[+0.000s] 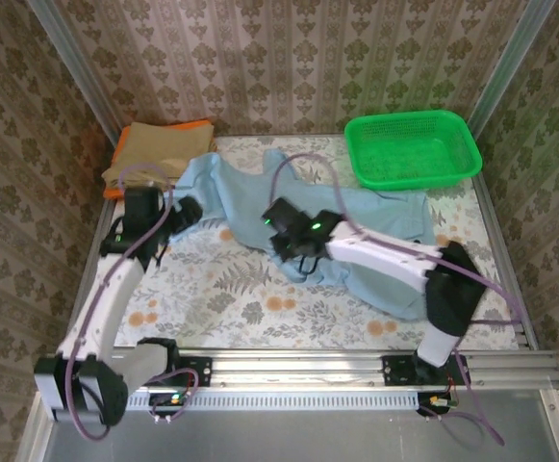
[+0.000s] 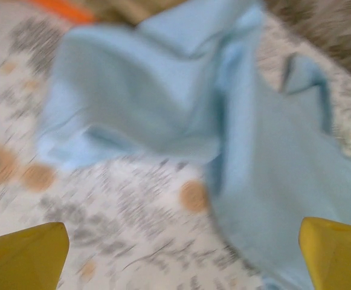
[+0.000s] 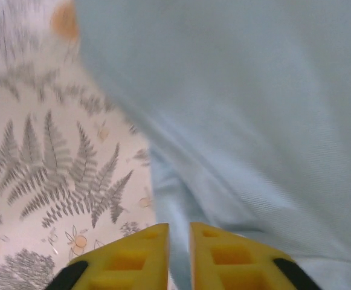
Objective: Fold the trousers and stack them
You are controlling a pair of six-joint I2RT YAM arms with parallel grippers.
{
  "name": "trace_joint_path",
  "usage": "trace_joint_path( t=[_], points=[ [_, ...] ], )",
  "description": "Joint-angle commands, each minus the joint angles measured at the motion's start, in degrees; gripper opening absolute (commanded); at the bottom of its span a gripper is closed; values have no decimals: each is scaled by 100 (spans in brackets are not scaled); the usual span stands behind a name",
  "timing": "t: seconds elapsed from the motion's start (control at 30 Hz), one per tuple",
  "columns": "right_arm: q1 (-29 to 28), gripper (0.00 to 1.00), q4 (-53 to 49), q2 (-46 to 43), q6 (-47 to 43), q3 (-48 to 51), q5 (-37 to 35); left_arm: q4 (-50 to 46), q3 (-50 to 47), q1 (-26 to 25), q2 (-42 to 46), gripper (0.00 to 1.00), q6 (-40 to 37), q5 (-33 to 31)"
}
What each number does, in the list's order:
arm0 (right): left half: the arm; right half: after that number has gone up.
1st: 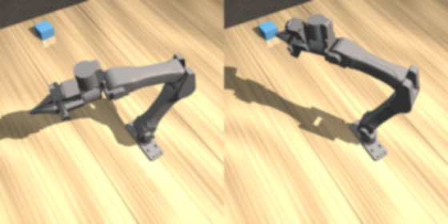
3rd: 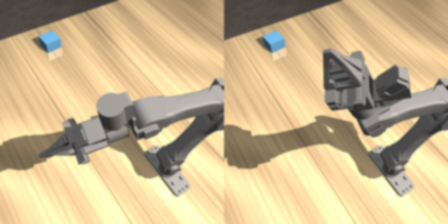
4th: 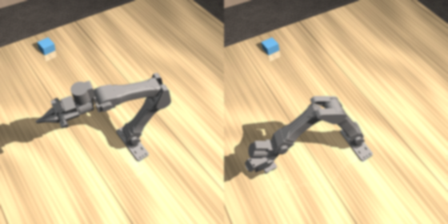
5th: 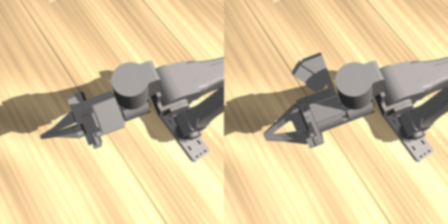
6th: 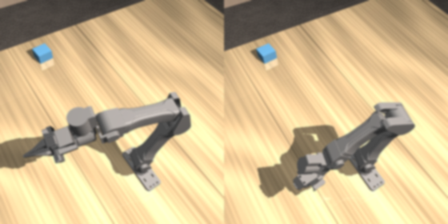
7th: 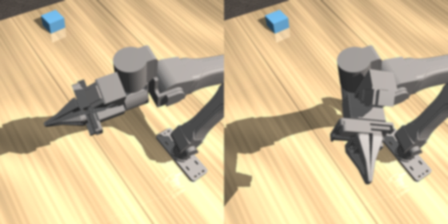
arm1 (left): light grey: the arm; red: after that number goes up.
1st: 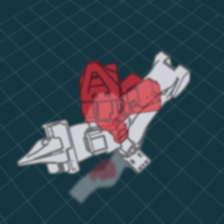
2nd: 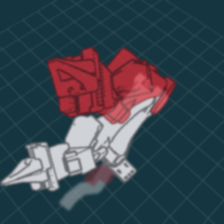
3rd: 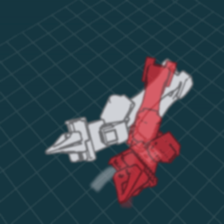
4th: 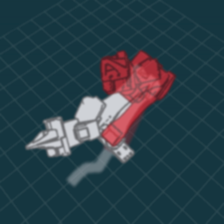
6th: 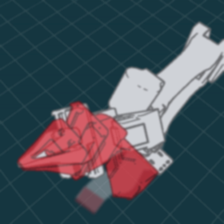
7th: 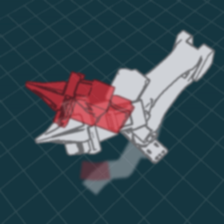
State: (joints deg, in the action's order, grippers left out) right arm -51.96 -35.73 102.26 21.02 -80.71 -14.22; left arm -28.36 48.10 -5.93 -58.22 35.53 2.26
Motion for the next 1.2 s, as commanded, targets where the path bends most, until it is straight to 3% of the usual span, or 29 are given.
trace_joint_path(
  t=[0.0, 0.2, 0.4, 0.7, 0.77, 0.83, 0.9, 1.0, 1.17],
  points=[
    [-185, 23, -242, 703, -327, -591, -144, -366, -694, 322, 596, 97, 346, 207],
    [-229, 35, -323, 1959, -279, -1345, -21, -687, -1106, 536, 1177, 97, 318, 555],
    [-185, 46, -384, 2441, -388, -1680, -915, -515, -1100, 602, 1174, 97, 312, 798],
    [-50, 48, -478, 2786, -418, -1840, -1265, -95, -1303, 607, 1134, 96, 419, 1056],
    [77, 44, -342, 2826, -343, -1752, -773, -67, -1327, 605, 1133, 96, 395, 1065],
    [210, 33, -184, 2794, -172, -1586, -271, -81, -1318, 618, 1135, 96, 368, 1068],
    [198, 18, -146, 2703, -169, -1467, -251, -91, -1304, 625, 1139, 96, 320, 1057],
    [112, 3, -183, 2412, -201, -1369, -264, -101, -1298, 641, 1137, 96, 287, 1073],
    [-102, 0, -269, 1558, -371, -1360, -314, -97, -1229, 659, 1129, 96, 270, 1111]
  ],
)
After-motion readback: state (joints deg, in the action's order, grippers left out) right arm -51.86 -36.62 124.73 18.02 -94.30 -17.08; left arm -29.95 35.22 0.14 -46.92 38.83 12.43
